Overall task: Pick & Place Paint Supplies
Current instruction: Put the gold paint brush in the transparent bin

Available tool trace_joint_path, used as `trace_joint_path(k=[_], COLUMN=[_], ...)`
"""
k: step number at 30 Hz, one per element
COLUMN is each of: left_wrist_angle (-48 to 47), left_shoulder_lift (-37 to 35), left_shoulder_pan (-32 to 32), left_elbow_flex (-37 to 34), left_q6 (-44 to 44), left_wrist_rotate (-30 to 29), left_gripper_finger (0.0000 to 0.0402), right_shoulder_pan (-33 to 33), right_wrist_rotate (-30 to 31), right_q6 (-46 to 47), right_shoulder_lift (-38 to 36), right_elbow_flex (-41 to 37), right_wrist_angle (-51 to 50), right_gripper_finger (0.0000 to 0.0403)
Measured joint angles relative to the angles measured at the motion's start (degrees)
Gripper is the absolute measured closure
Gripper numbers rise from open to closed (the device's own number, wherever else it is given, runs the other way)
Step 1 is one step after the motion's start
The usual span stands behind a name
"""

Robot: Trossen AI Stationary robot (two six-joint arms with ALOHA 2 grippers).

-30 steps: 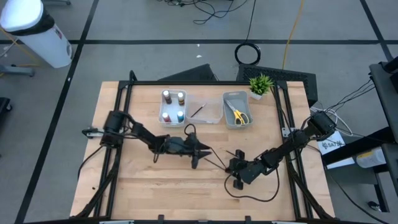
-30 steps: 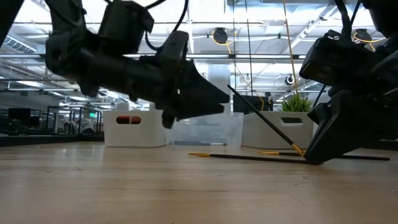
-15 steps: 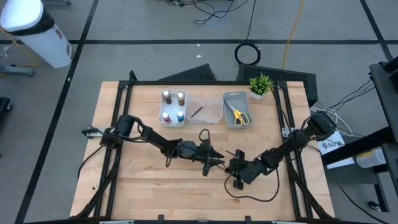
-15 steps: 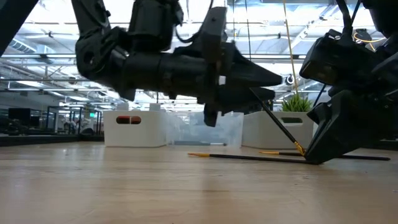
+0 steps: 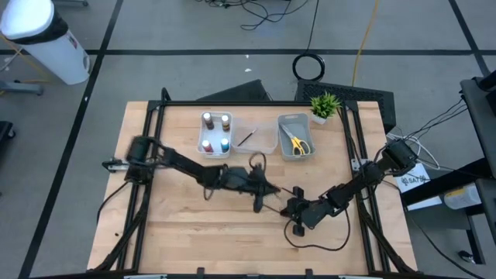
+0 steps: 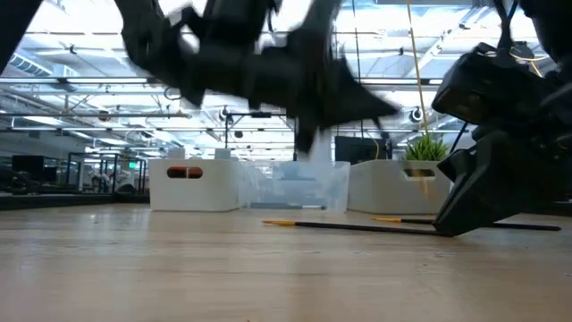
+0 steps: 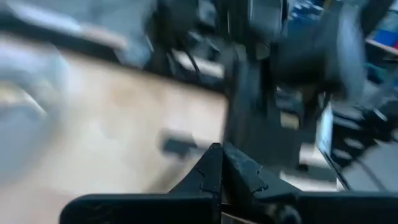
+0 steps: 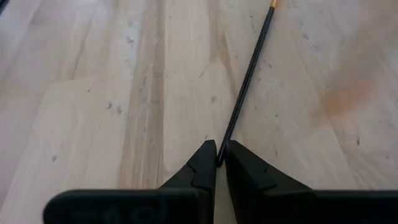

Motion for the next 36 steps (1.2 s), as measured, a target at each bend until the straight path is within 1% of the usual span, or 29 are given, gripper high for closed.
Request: trace_joint_path(k=[3,6,10,13,17,21,23,25,28,30,32,36], left_wrist_angle=[-6.86,-13.23,-14.21,-14.95,-7.98,-1.86,1.20,4.02,4.39,4.06,4.62,3.96], left_shoulder_lift=[-6.59,-12.24,-19.44,-21.74,-21.41,-17.59,-15.47,-13.93,-10.56,-9.10,-8.82,-8.62], left_shoulder_pan=[0.62,1.25,3.65,6.79,12.54,17.79,19.75,21.50,22.81,23.01,23.00,23.18], left_elbow_flex=[0.20,-0.04,-0.75,-3.47,-8.07,-12.26,-12.76,-12.56,-11.46,-10.83,-10.67,-10.60], left_q6=[4.97,10.09,15.33,16.64,13.66,9.77,8.58,7.33,7.24,7.01,6.01,5.69], left_wrist_rotate=[-3.88,-6.22,-8.01,-8.89,-9.29,-10.18,-9.41,-6.80,-5.05,-5.08,-6.95,-9.41], left_gripper_finger=[0.0397,0.0397,0.0397,0.0398,0.0398,0.0399,0.0399,0.0399,0.0393,0.0381,0.0364,0.0319], right_shoulder_pan=[0.02,0.16,0.19,0.10,-0.53,-1.28,-1.49,-1.78,-2.16,-2.47,-2.60,-2.62], right_wrist_rotate=[-0.40,-1.54,-1.04,-0.13,0.04,0.20,0.20,0.23,0.26,0.26,0.28,0.24], right_q6=[-2.33,-4.19,-5.58,-6.54,-6.72,-7.06,-7.09,-7.09,-7.09,-6.96,-6.60,-6.50], right_shoulder_lift=[-0.07,-1.03,-1.97,-1.95,-1.99,-2.08,-2.07,-2.05,-2.08,-2.08,-2.08,-2.08], right_elbow_flex=[-0.11,-0.22,-0.17,-0.22,-0.22,-0.22,-0.20,-0.20,-0.20,-0.18,-0.17,-0.13], right_wrist_angle=[4.00,5.14,5.83,5.72,5.00,4.64,4.42,4.41,4.43,4.49,4.50,4.50], right_gripper_finger=[0.0380,0.0383,0.0383,0.0383,0.0383,0.0383,0.0383,0.0383,0.0383,0.0383,0.0383,0.0383])
